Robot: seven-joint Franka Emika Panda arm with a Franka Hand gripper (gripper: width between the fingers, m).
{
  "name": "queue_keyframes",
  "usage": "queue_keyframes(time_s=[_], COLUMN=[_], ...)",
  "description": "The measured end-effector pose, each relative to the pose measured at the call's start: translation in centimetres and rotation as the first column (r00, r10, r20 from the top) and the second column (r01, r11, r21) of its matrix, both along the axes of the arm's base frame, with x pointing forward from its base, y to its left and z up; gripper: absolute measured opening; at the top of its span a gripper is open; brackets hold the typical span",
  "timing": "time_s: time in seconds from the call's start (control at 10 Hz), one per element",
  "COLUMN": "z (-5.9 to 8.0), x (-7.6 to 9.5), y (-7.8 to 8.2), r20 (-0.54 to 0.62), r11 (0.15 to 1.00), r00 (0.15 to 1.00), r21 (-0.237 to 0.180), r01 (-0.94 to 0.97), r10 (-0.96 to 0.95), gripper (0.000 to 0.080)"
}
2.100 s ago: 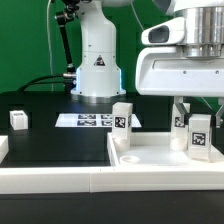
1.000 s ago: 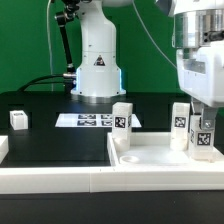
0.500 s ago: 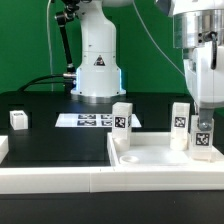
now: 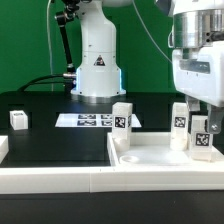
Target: Assemble square table
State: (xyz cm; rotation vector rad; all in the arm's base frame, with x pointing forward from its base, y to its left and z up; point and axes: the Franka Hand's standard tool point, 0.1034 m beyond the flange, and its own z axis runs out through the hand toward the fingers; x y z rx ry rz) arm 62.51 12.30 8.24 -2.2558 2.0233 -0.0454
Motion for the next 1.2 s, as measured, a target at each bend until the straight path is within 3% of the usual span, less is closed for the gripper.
queue_keyframes(time_s=[0.2, 0.5, 1.2], z=[0.13, 0.11, 0.05], x=[0.17, 0.15, 0.17], y=[0.54, 0.58, 0.19], r20=[0.028, 0.031, -0.009], r11=[0.967, 0.875, 0.534], r00=[0.967, 0.875, 0.54], r21=[-0.028, -0.06, -0.136], r01=[-0.252, -0.48, -0.834], r10=[0.253, 0.482, 0.842], gripper=[0.0648, 0.0648, 0.0648])
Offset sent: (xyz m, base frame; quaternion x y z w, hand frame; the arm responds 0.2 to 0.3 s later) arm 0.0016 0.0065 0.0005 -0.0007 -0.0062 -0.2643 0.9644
